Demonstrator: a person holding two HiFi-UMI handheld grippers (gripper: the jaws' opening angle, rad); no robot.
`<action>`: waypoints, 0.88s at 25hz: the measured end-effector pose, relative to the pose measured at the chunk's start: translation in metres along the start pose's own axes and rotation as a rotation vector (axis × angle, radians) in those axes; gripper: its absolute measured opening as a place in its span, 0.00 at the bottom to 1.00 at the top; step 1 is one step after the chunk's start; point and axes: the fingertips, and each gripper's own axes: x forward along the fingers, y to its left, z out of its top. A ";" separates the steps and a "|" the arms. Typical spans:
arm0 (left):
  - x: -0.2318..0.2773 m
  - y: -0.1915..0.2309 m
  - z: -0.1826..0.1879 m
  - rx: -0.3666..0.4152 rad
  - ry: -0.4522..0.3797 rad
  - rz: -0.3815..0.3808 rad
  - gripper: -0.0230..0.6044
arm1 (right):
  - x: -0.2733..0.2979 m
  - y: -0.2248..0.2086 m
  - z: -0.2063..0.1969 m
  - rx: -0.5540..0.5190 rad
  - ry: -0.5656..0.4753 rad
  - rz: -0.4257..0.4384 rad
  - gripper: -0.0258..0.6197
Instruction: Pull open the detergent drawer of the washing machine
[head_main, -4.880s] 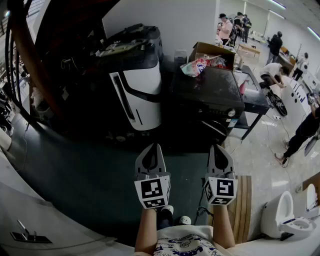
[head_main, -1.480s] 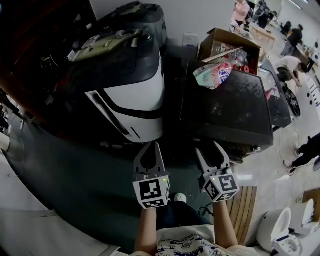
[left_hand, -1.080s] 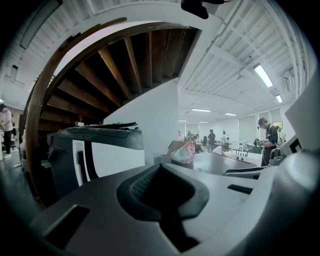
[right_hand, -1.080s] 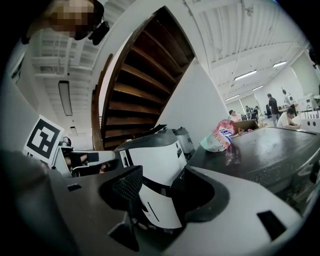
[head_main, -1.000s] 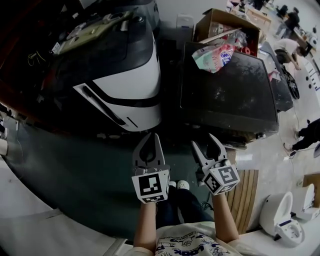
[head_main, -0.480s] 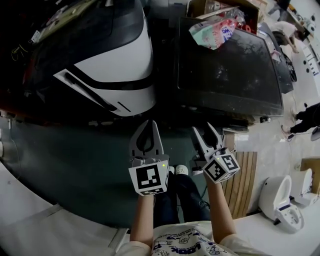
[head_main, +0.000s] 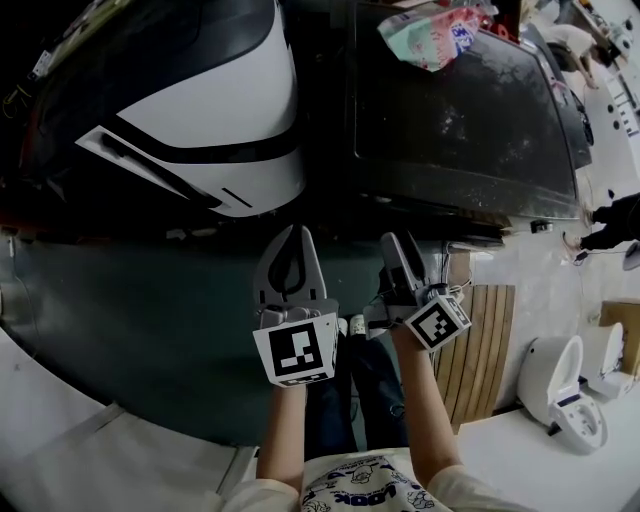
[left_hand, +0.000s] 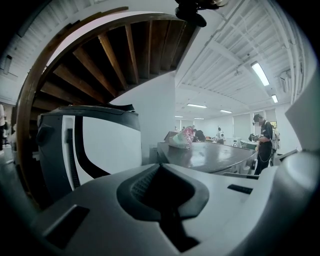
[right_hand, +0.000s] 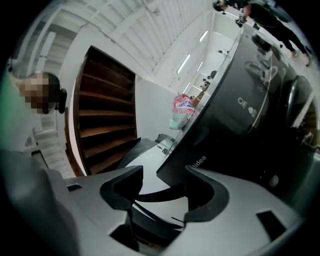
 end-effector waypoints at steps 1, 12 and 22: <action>0.002 -0.001 -0.003 -0.003 0.000 -0.002 0.06 | 0.000 -0.004 -0.001 0.022 -0.013 0.001 0.42; 0.019 -0.004 -0.038 -0.013 0.032 -0.016 0.06 | 0.003 -0.057 -0.012 0.287 -0.184 0.023 0.42; 0.035 -0.012 -0.066 -0.030 0.059 -0.029 0.06 | 0.013 -0.086 -0.016 0.348 -0.259 0.053 0.42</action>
